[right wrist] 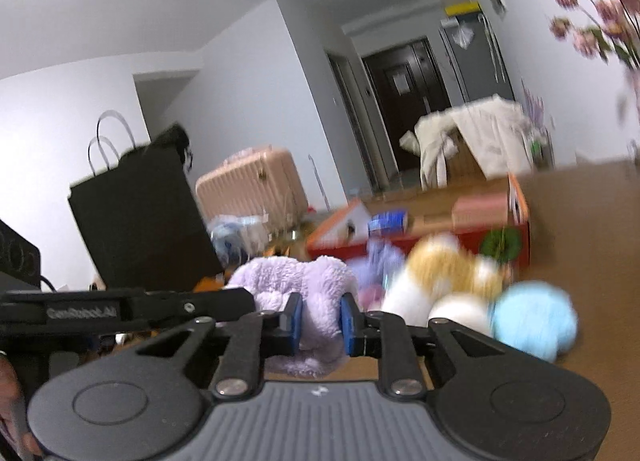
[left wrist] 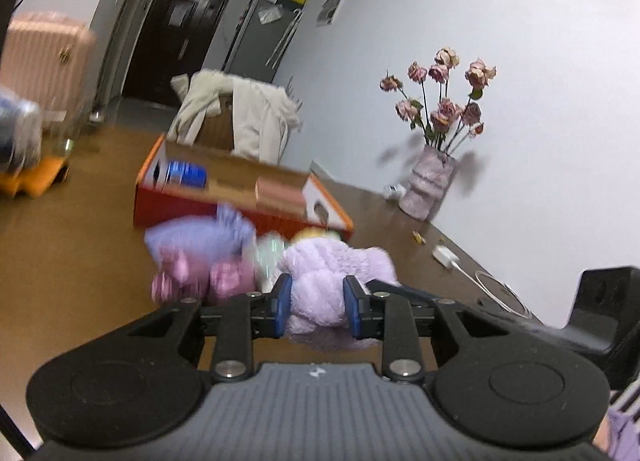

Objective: Organize soft objects

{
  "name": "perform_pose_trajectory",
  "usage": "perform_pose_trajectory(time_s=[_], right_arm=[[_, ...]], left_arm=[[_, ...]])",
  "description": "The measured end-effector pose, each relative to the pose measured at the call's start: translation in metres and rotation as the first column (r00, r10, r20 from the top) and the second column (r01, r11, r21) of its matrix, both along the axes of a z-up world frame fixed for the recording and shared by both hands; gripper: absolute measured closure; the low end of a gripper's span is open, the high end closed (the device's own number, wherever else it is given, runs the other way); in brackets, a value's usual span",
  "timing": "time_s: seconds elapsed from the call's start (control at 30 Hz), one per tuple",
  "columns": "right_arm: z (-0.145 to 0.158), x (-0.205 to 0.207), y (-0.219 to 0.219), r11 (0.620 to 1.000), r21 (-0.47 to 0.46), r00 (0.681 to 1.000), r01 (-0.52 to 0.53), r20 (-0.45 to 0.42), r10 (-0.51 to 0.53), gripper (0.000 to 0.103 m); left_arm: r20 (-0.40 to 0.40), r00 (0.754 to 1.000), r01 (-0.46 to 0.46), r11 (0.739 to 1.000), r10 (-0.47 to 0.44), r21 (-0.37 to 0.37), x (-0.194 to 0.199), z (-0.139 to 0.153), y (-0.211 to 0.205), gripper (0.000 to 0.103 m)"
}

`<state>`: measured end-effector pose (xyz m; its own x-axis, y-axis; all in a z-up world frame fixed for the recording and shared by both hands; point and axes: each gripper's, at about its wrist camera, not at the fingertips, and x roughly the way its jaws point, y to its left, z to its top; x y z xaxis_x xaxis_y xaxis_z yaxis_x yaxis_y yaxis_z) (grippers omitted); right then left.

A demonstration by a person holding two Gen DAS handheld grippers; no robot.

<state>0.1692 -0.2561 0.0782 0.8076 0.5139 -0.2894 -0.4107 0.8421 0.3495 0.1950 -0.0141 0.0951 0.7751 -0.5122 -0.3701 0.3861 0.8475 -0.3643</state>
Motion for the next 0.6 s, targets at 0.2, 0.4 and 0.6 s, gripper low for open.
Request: perform_pose_trajectory(time_s=[0.2, 0.4, 0.6], right_arm=[[0.053, 0.093, -0.016, 1.0, -0.008, 1.0, -0.013, 0.026, 0.013, 0.084], [0.077, 0.246, -0.03, 0.998, 0.055, 0.993, -0.025, -0.114, 0.031, 0.084], [0.039, 0.375, -0.015, 1.0, 0.002, 0.962, 0.006, -0.273, -0.005, 0.084]], left_arm=[[0.037, 0.999, 0.016, 0.999, -0.017, 0.038, 0.098, 0.05, -0.021, 0.075], [-0.051, 0.999, 0.008, 0.998, -0.005, 0.057, 0.241, 0.071, -0.032, 0.075], [-0.183, 0.983, -0.015, 0.995, 0.033, 0.097, 0.361, 0.029, -0.033, 0.075]])
